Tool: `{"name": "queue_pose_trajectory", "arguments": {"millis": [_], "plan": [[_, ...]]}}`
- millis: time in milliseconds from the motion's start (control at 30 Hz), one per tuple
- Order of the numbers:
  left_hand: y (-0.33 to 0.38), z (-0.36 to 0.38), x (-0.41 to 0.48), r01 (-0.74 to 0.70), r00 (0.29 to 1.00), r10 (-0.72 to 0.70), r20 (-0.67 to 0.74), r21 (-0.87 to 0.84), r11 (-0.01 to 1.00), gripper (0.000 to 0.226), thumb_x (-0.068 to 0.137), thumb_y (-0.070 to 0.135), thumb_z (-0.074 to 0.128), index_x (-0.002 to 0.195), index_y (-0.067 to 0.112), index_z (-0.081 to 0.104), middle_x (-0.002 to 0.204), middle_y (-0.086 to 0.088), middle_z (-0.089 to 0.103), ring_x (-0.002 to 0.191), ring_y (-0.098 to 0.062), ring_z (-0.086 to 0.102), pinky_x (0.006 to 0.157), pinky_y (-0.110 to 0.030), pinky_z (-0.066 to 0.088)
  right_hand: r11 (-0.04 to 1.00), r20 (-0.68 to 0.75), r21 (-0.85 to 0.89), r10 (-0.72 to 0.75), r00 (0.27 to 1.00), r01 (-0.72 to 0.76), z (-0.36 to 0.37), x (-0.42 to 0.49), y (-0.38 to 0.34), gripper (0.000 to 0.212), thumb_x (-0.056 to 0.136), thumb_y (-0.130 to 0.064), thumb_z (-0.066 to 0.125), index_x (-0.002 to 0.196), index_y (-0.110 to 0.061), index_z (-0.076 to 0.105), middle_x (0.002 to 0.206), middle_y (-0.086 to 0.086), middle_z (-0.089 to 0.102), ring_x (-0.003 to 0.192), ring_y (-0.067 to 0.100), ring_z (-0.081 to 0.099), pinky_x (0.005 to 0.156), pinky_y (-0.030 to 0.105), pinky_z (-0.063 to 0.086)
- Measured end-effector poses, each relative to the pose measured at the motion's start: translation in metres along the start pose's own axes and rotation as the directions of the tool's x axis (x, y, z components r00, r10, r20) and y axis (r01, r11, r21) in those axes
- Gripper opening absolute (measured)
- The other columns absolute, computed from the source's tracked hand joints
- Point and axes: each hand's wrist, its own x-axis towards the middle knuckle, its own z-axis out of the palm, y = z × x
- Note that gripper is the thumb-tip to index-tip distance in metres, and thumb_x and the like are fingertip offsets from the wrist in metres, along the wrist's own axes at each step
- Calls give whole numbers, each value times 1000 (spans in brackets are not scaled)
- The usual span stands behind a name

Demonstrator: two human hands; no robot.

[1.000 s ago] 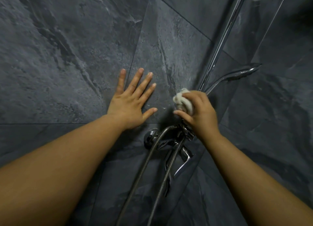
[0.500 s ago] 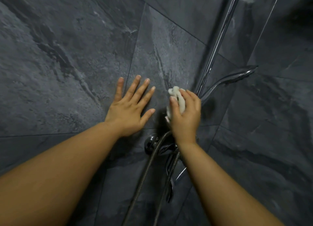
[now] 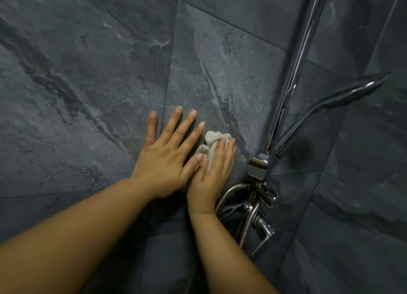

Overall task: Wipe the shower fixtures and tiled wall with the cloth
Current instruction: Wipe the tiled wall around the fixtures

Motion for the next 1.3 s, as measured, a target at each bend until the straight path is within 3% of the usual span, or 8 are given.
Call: {"name": "queue_pose_trajectory", "arguments": {"millis": [167, 333, 467, 633, 800, 967, 1200, 1300], "plan": [[-1, 4, -1, -18, 999, 22, -30, 115, 993, 56, 95, 43, 29, 141, 12, 39, 149, -13, 33, 139, -31, 19, 110, -56, -4, 976, -93, 160, 166, 982, -150, 0, 39, 5, 40, 91, -14, 47, 130, -4, 52, 149, 16, 29, 138, 31, 30, 111, 50, 28], [0, 2, -1, -16, 999, 18, -26, 100, 995, 56, 93, 43, 33, 141, 13, 40, 149, -13, 33, 139, -31, 18, 110, -55, -4, 985, -56, -91, 141, 988, -146, -2, 18, 6, 55, 94, -29, 39, 142, -3, 33, 152, 21, 20, 141, 34, 20, 114, 48, 19], [1, -4, -1, -3, 999, 6, -46, 66, 998, 58, 91, 43, 33, 140, 12, 40, 148, -14, 35, 139, -30, 19, 110, -54, -3, 965, 9, -126, 235, 972, -232, -5, 0, -1, 61, 94, -33, 33, 146, -4, 22, 155, 18, 10, 143, 33, 10, 116, 41, 8], [-10, -18, 13, -58, 997, 62, -54, 72, 996, 57, 89, 45, 35, 136, 16, 48, 147, -13, 38, 138, -32, 22, 109, -57, 9, 821, -133, 27, 569, 812, -571, -3, 75, -12, 49, 100, -16, 36, 147, -10, 24, 158, 7, 7, 145, 21, 5, 107, 17, -1], [-29, -23, 32, -146, 988, 151, -28, 141, 979, 58, 89, 45, 32, 136, 16, 46, 148, -14, 35, 140, -35, 24, 111, -53, 3, 800, -249, 31, 586, 771, -599, 3, 43, -25, 49, 99, -19, 41, 146, -15, 29, 157, 6, 16, 142, 21, 17, 108, 20, 9], [-27, -22, 27, -139, 990, 138, 16, 136, 981, 61, 88, 47, 27, 139, 16, 42, 150, -13, 33, 141, -33, 22, 112, -50, -3, 683, -212, -39, 708, 674, -730, 5, 49, -31, 50, 100, -23, 35, 148, -26, 23, 158, 0, 10, 143, 20, 14, 112, 30, 11], [-24, -18, 28, -115, 992, 119, -42, 86, 990, 61, 87, 47, 29, 134, 15, 49, 147, -13, 37, 139, -34, 26, 112, -54, 4, 887, -184, -98, 429, 884, -451, 9, 39, -31, 54, 96, -31, 37, 146, -14, 28, 156, 9, 17, 143, 20, 18, 109, 19, 10], [-26, -18, 29, -120, 991, 124, -52, 88, 989, 61, 87, 47, 28, 134, 15, 50, 146, -13, 38, 139, -32, 27, 112, -54, 5, 885, -201, -87, 434, 878, -458, 13, 30, -34, 52, 95, -27, 39, 145, -12, 32, 155, 10, 21, 141, 24, 22, 109, 20, 12]]}}
